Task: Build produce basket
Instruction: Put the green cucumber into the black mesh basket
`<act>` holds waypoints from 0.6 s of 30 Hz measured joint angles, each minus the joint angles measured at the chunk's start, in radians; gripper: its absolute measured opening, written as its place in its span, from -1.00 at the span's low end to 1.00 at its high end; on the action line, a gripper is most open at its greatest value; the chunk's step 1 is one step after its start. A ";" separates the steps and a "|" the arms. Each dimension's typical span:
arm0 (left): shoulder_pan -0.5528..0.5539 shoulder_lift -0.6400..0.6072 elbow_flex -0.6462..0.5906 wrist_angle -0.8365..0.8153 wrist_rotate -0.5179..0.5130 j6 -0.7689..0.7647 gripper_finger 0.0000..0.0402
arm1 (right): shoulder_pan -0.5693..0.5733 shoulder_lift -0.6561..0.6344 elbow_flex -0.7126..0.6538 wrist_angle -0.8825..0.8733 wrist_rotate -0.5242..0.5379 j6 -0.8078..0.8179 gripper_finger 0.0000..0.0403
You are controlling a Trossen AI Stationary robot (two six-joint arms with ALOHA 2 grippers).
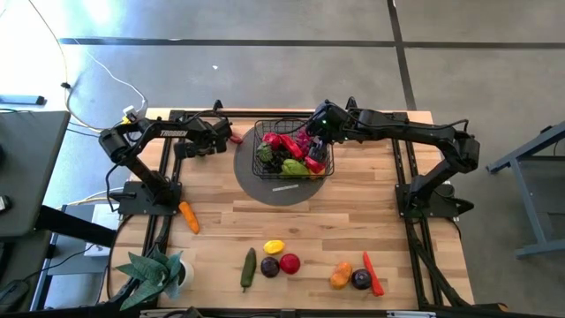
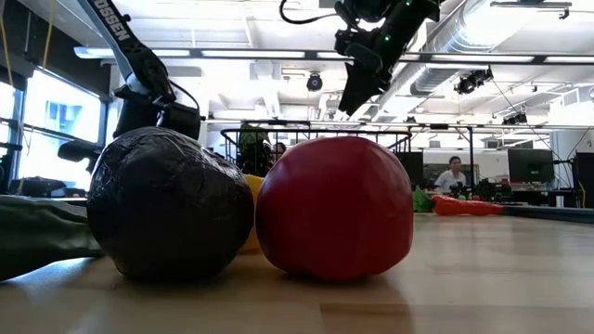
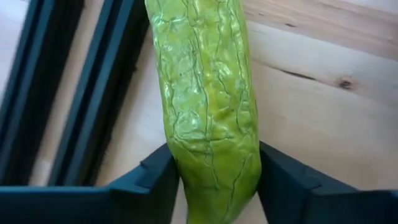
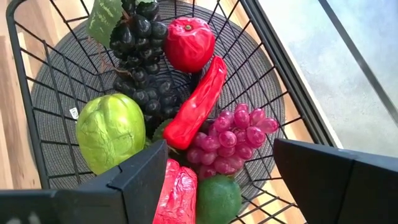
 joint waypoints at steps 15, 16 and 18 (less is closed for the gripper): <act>-0.039 -0.038 -0.002 -0.006 0.029 0.238 -0.41 | 0.003 0.000 0.000 -0.059 0.001 0.097 0.37; -0.049 -0.046 -0.002 -0.006 0.037 0.247 -0.41 | 0.003 0.000 0.000 -0.070 0.001 0.113 0.37; -0.070 -0.067 -0.002 -0.005 0.046 0.259 -0.41 | 0.003 -0.001 0.000 -0.099 -0.006 0.150 0.37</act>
